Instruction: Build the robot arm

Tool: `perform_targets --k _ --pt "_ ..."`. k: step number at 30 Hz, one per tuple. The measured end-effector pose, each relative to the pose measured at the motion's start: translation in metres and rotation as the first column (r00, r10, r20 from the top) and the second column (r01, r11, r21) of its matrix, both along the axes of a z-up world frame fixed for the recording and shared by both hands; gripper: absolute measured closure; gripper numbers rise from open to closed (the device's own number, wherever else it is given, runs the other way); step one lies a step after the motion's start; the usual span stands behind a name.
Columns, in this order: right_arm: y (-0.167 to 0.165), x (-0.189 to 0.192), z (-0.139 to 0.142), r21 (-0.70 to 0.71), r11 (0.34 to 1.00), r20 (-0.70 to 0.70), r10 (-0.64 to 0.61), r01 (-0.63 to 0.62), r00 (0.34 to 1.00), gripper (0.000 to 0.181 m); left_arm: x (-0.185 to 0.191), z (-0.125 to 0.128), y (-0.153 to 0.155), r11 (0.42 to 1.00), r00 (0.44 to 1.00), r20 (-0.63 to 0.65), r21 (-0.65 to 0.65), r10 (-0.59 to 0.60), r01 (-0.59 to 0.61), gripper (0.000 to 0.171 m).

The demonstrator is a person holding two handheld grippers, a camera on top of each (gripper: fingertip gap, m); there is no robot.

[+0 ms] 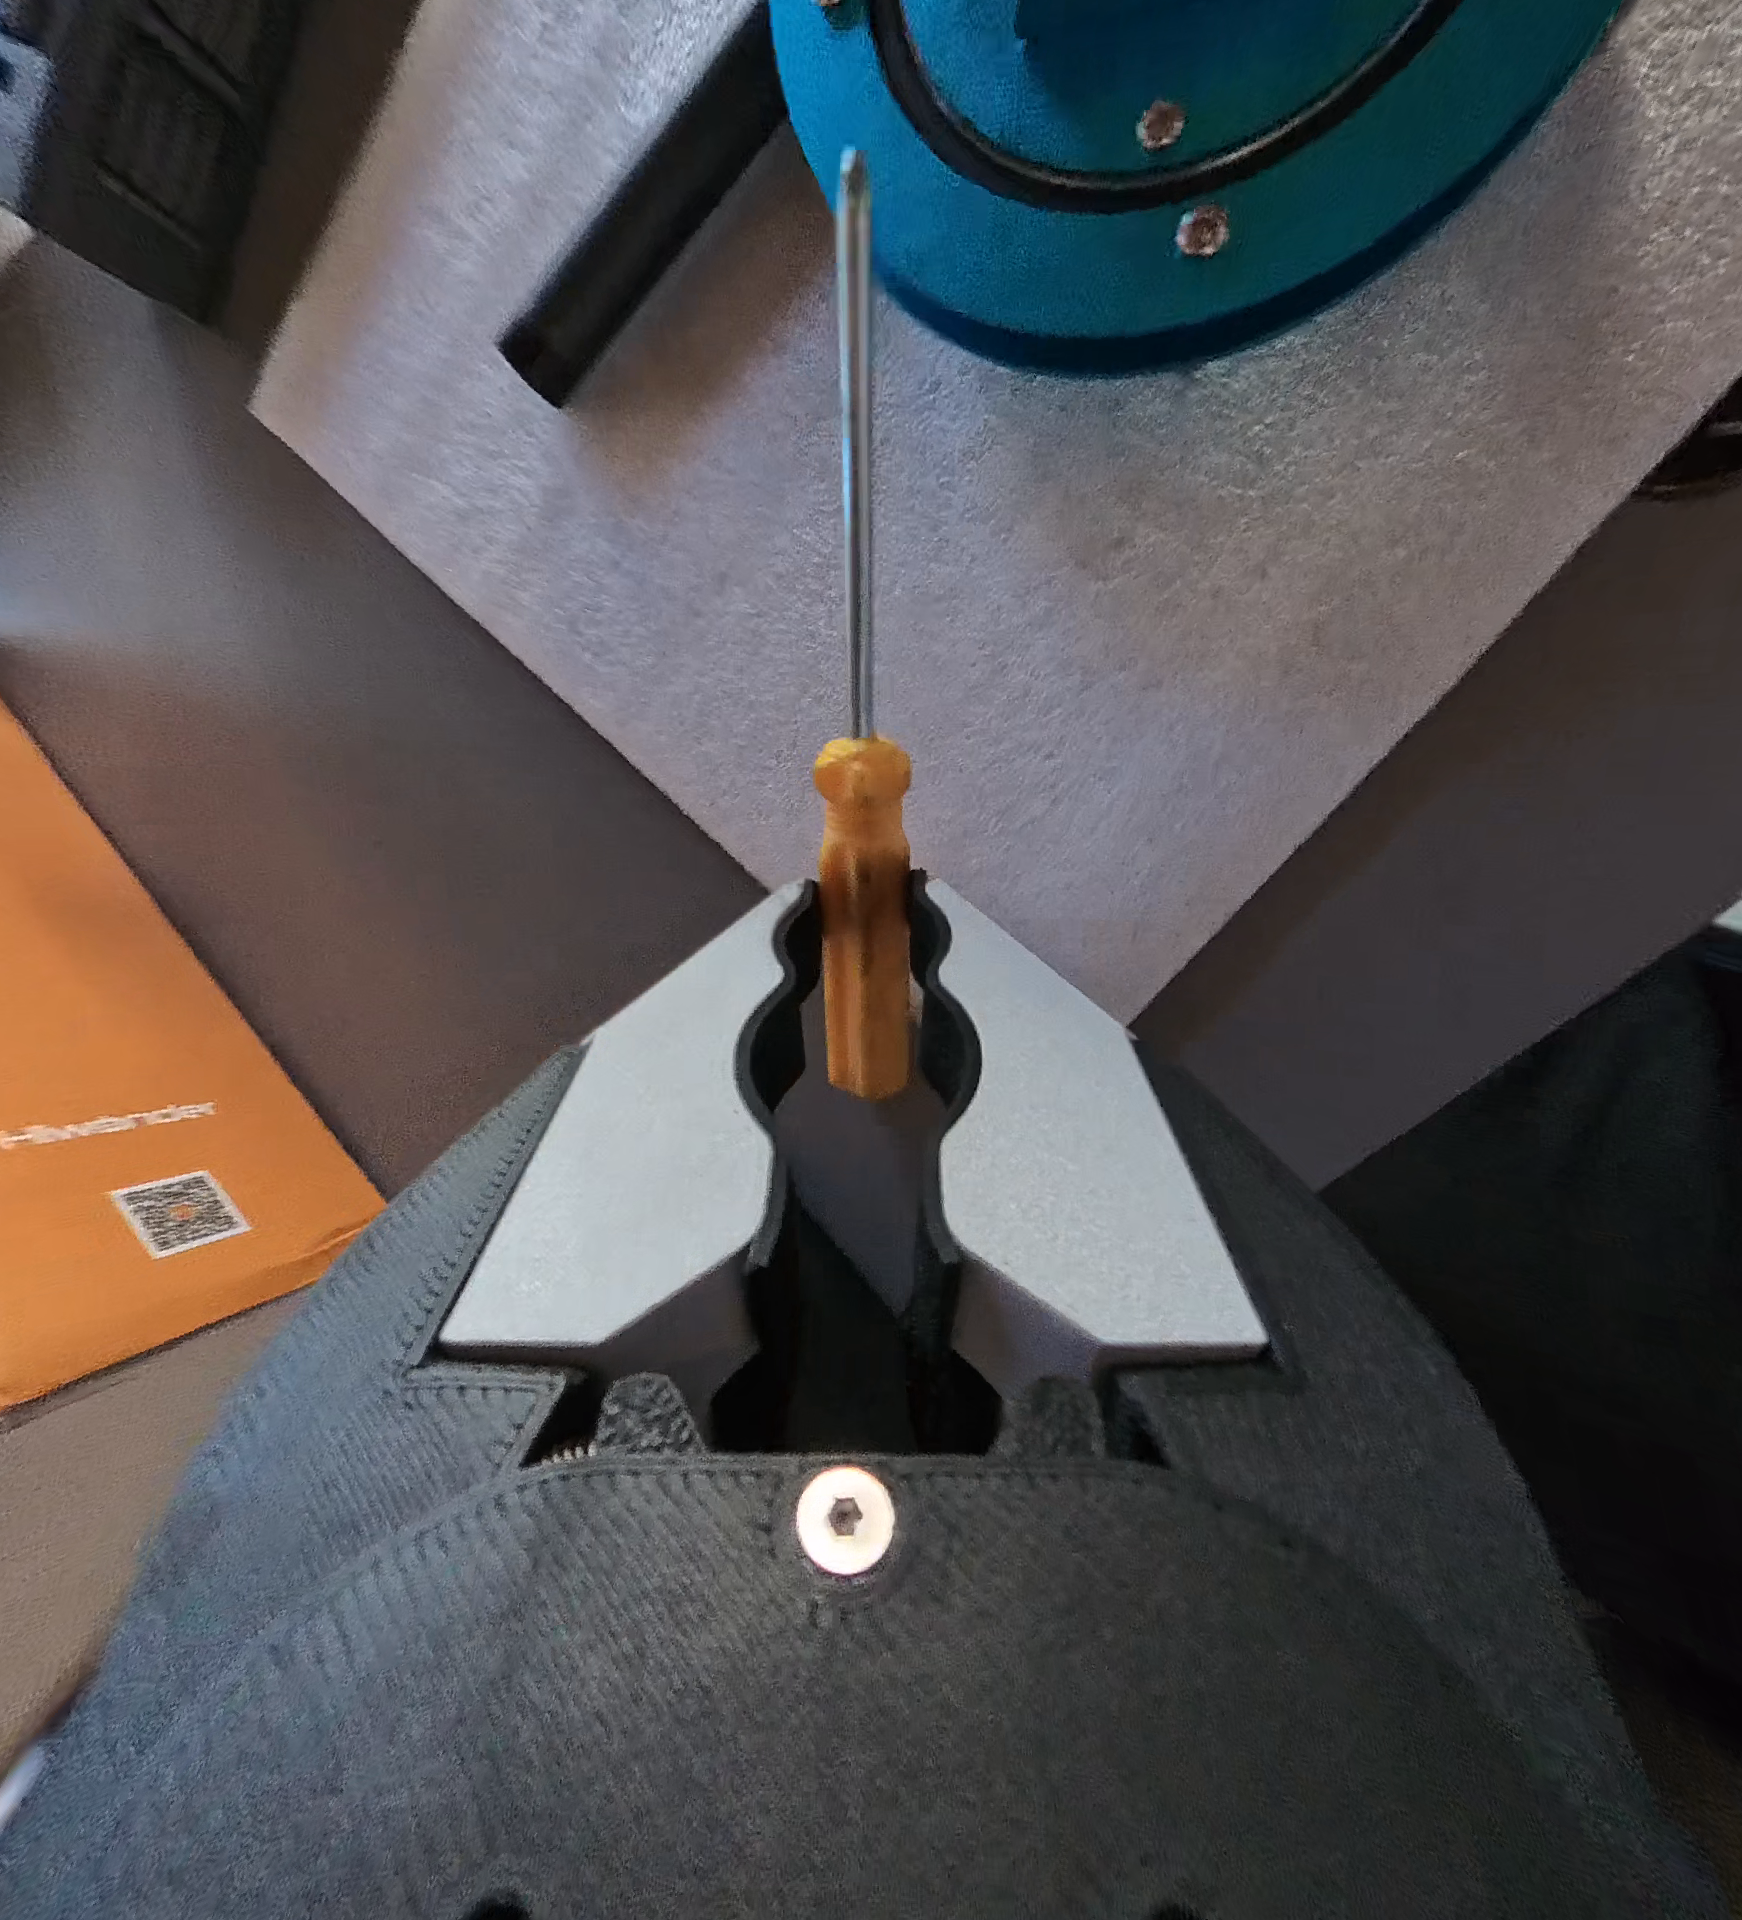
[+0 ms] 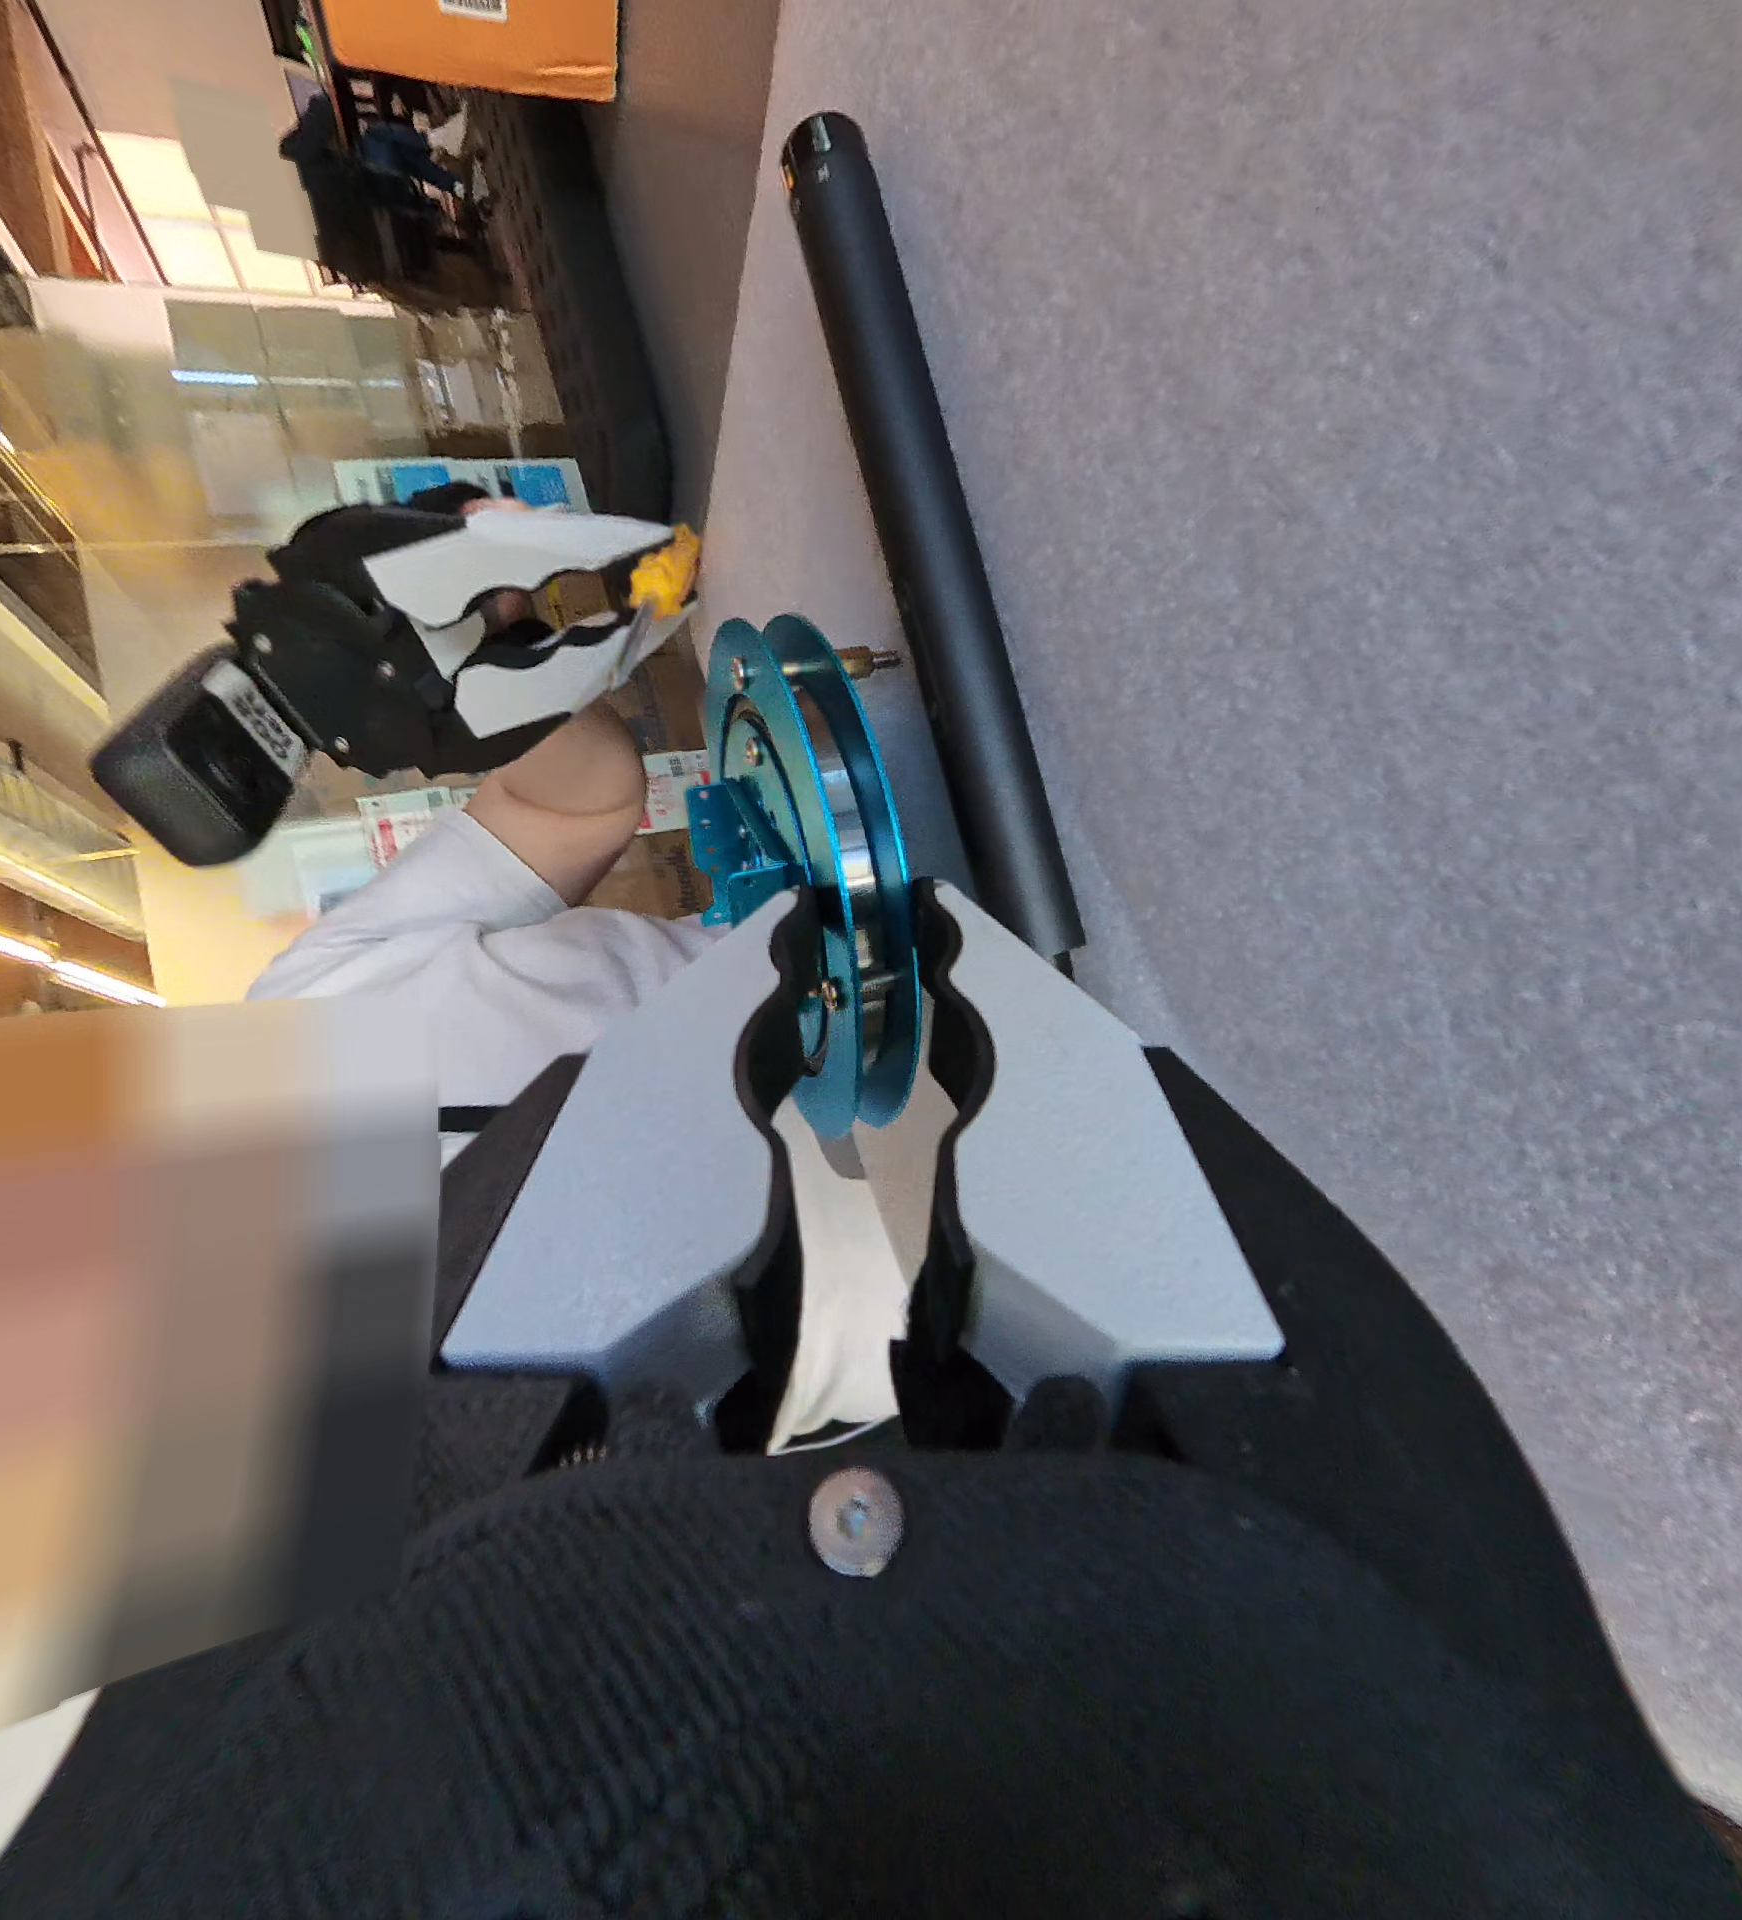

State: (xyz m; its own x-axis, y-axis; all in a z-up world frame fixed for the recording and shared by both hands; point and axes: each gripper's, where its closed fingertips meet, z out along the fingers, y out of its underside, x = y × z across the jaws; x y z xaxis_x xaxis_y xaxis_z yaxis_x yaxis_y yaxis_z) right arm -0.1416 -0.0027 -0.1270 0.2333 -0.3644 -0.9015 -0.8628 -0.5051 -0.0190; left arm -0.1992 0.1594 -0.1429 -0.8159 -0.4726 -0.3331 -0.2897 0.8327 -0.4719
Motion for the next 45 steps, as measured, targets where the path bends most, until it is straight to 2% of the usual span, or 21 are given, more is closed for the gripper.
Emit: perform_targets --k 4,7,10,13,15,17,19,20,22,24,26,27,28,31,33,34,36,38,41,43,45 --pt "-0.004 -0.002 0.001 -0.005 0.999 0.067 0.052 -0.052 0.996 0.158 0.0 -0.007 -0.003 0.998 0.985 -0.158 0.031 0.064 -0.06 0.156" --pt "-0.01 -0.004 0.002 -0.026 0.994 0.114 0.105 -0.102 0.988 0.151 -0.001 -0.005 -0.015 0.995 0.947 -0.307 0.001 0.097 -0.101 0.156" --pt "-0.015 -0.005 0.006 -0.037 0.99 0.146 0.14 -0.136 0.979 0.144 -0.018 -0.004 -0.031 0.99 0.827 -0.557 -0.056 0.076 -0.129 0.156" --pt "-0.021 -0.001 0.011 -0.072 0.985 0.202 0.171 -0.16 0.964 0.146 -0.018 -0.006 -0.036 0.978 0.722 -0.685 -0.07 0.097 -0.197 0.156" --pt "-0.021 0.002 0.025 -0.048 0.984 0.233 0.177 -0.171 0.956 0.146 -0.014 -0.008 -0.039 0.968 0.688 -0.719 -0.088 0.103 -0.236 0.156" --pt "-0.031 0.011 0.027 -0.13 0.976 0.316 0.208 -0.175 0.925 0.146 -0.012 -0.004 -0.044 0.95 0.674 -0.733 -0.134 0.096 -0.282 0.145" --pt "-0.037 0.03 0.033 -0.159 0.976 0.497 0.21 -0.149 0.842 0.148 -0.008 0.007 -0.047 0.924 0.702 -0.707 -0.208 0.085 -0.321 0.139" --pt "-0.033 0.04 0.042 -0.106 0.985 0.612 0.171 -0.134 0.772 0.154 -0.004 0.014 -0.046 0.911 0.732 -0.675 -0.243 0.089 -0.335 0.136" --pt "-0.023 0.069 0.062 0.055 0.997 0.841 -0.015 -0.058 0.541 0.155 0.015 0.027 -0.038 0.887 0.827 -0.545 -0.303 0.138 -0.348 0.134" --pt "-0.029 0.1 0.067 0.14 0.986 0.938 -0.161 0.089 0.308 0.152 0.051 0.033 -0.013 0.88 0.896 -0.339 -0.277 0.285 -0.385 0.128" --pt "-0.032 0.125 0.063 0.153 0.97 0.967 -0.187 0.192 0.172 0.142 0.091 0.039 0.004 0.868 0.909 -0.132 -0.268 0.396 -0.417 0.111" --pt "-0.038 0.14 0.055 0.126 0.954 0.976 -0.169 0.272 0.139 0.133 0.109 0.04 0.005 0.864 0.906 -0.053 -0.28 0.42 -0.418 0.105" --pt "-0.046 0.155 0.044 0.096 0.927 0.976 -0.159 0.362 0.147 0.123 0.124 0.036 0.005 0.86 0.896 -0.011 -0.278 0.443 -0.429 0.095" --pt "-0.056 0.181 0.019 0.087 0.843 0.919 -0.274 0.53 0.284 0.11 0.156 0.021 0.001 0.824 0.863 -0.009 -0.292 0.506 -0.486 0.09" --pt "-0.058 0.197 0.008 0.08 0.811 0.902 -0.306 0.579 0.305 0.098 0.176 0.014 -0.001 0.813 0.857 0.012 -0.323 0.515 -0.484 0.087" --pt "-0.06 0.205 0.002 0.053 0.797 0.906 -0.291 0.601 0.306 0.088 0.184 0.007 0.002 0.812 0.852 0.01 -0.308 0.523 -0.495 0.078" --pt "-0.053 0.214 -0.005 0.023 0.811 0.918 -0.25 0.585 0.309 0.077 0.195 -0.01 0.004 0.822 0.854 -0.035 -0.252 0.519 -0.51 0.062" --pt "-0.045 0.22 -0.014 -0.031 0.825 0.923 -0.194 0.565 0.334 0.069 0.204 -0.012 0.007 0.795 0.84 -0.087 -0.283 0.536 -0.537 0.056" --pt "-0.028 0.222 -0.023 -0.043 0.84 0.909 -0.191 0.541 0.37 0.066 0.216 -0.012 0.011 0.757 0.819 -0.146 -0.319 0.555 -0.57 0.056" --pt "-0.024 0.224 -0.032 -0.107 0.842 0.91 -0.131 0.529 0.392 0.064 0.223 -0.012 0.016 0.732 0.803 -0.168 -0.336 0.572 -0.592 0.057" --pt "-0.021 0.227 -0.036 -0.158 0.841 0.922 -0.063 0.518 0.383 0.062 0.227 -0.018 0.019 0.722 0.79 -0.189 -0.325 0.584 -0.611 0.057"
